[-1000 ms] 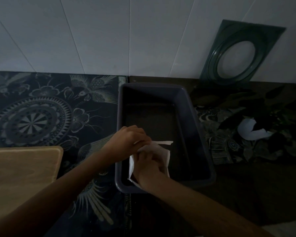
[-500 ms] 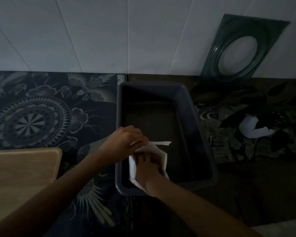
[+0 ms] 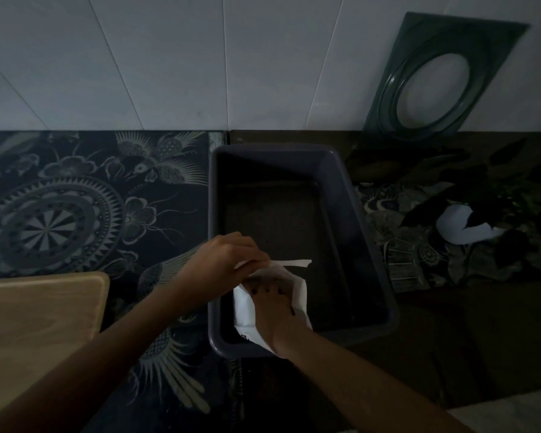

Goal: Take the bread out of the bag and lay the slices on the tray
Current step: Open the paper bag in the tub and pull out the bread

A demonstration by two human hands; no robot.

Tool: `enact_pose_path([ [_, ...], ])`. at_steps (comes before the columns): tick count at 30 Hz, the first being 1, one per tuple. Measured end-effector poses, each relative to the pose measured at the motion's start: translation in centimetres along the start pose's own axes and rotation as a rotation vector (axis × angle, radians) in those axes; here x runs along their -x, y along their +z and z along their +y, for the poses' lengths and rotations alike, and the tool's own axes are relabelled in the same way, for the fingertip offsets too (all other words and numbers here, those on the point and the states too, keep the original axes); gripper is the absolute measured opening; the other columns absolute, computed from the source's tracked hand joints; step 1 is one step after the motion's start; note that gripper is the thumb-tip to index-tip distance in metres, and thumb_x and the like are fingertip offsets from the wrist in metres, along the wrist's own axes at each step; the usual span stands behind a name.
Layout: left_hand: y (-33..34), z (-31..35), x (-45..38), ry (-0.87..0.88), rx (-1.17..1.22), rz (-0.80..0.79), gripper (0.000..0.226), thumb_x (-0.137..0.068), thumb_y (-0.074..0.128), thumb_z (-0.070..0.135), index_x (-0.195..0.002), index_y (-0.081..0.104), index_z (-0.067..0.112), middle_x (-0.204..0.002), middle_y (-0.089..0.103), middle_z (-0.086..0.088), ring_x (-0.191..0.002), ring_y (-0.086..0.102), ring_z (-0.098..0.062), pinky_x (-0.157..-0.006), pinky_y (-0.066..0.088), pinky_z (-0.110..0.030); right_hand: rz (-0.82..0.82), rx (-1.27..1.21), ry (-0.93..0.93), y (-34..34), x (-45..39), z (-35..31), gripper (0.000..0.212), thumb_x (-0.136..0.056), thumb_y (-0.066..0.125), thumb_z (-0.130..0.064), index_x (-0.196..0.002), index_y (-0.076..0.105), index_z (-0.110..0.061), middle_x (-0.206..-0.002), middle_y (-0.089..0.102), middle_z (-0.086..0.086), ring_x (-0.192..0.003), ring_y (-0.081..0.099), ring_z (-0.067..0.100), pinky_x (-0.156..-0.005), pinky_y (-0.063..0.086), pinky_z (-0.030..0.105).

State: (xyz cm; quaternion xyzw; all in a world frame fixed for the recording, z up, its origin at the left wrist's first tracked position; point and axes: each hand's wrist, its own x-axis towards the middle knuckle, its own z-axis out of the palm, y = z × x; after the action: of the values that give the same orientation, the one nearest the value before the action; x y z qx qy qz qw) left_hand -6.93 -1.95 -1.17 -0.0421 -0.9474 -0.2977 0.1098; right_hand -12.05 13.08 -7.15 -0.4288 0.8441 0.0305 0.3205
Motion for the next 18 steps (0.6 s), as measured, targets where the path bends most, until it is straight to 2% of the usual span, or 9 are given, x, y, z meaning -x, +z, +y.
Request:
enact_pose_path([
  [2, 0.1, 0.0, 0.1, -0.001, -0.003, -0.006, 0.023, -0.097, 0.059, 0.030, -0.107, 0.077, 0.020, -0.098, 0.072, 0.006, -0.087, 0.063, -0.011, -0.072, 0.056, -0.034, 0.102, -0.090, -0.015, 0.6, -0.2, 0.3, 0.056, -0.106, 0.042, -0.014, -0.158, 0.023, -0.010, -0.160, 0.028, 0.025, -0.145, 0.029, 0.046, -0.118, 0.023, 0.060],
  [4, 0.1, 0.0, 0.1, -0.002, 0.002, -0.003, 0.022, -0.097, 0.060, 0.030, -0.107, 0.077, 0.020, -0.097, 0.072, 0.006, -0.087, 0.063, -0.010, -0.071, 0.056, -0.034, 0.234, -0.238, -0.025, 0.9, 0.2, 0.5, 0.043, -0.105, 0.043, -0.012, -0.147, 0.045, -0.006, -0.149, 0.043, 0.028, -0.138, 0.038, 0.049, -0.113, 0.030, 0.064],
  [5, 0.1, 0.0, 0.1, -0.003, 0.005, 0.001, 0.022, -0.096, 0.060, 0.030, -0.107, 0.077, 0.021, -0.097, 0.072, 0.006, -0.087, 0.063, -0.009, -0.071, 0.056, -0.034, 0.244, -0.248, -0.020, 1.0, 0.3, 0.6, 0.043, -0.105, 0.042, -0.013, -0.147, 0.045, -0.007, -0.151, 0.042, 0.026, -0.140, 0.037, 0.048, -0.113, 0.029, 0.064],
  [8, 0.2, 0.0, 0.0, -0.011, 0.016, 0.009, 0.023, -0.096, 0.061, 0.032, -0.106, 0.077, 0.021, -0.096, 0.072, 0.006, -0.086, 0.063, -0.010, -0.070, 0.056, -0.036, 0.098, -0.102, -0.080, 0.9, 0.0, 0.8, 0.058, -0.106, 0.041, -0.020, -0.160, 0.019, -0.015, -0.166, 0.021, 0.015, -0.152, 0.019, 0.036, -0.124, 0.015, 0.052],
  [9, 0.2, 0.0, 0.0, -0.013, 0.016, 0.010, 0.023, -0.096, 0.061, 0.032, -0.106, 0.078, 0.021, -0.096, 0.073, 0.006, -0.086, 0.063, -0.011, -0.070, 0.056, -0.037, 0.068, -0.085, -0.068, 0.4, 0.0, 0.6, 0.061, -0.106, 0.042, -0.022, -0.160, 0.015, -0.016, -0.166, 0.020, 0.014, -0.152, 0.018, 0.034, -0.124, 0.015, 0.050],
  [14, 0.0, 0.1, -0.1, -0.050, -0.002, 0.025, 0.023, -0.096, 0.060, 0.033, -0.108, 0.077, 0.022, -0.097, 0.073, 0.005, -0.087, 0.063, -0.012, -0.071, 0.057, -0.038, 0.053, 0.124, -0.030, -1.5, 0.1, -0.8, 0.071, -0.100, 0.057, -0.030, -0.157, 0.017, -0.014, -0.158, 0.036, 0.019, -0.143, 0.038, 0.038, -0.117, 0.032, 0.052],
  [18, -0.4, 0.3, -0.3, -0.083, 0.010, 0.026, 0.022, -0.096, 0.061, 0.035, -0.107, 0.077, 0.025, -0.097, 0.073, 0.008, -0.088, 0.063, -0.009, -0.075, 0.056, -0.037, 0.053, 0.215, -0.012, -2.0, 1.0, -1.1, 0.073, -0.099, 0.060, -0.028, -0.156, 0.018, -0.009, -0.155, 0.038, 0.020, -0.138, 0.044, 0.037, -0.113, 0.039, 0.051],
])
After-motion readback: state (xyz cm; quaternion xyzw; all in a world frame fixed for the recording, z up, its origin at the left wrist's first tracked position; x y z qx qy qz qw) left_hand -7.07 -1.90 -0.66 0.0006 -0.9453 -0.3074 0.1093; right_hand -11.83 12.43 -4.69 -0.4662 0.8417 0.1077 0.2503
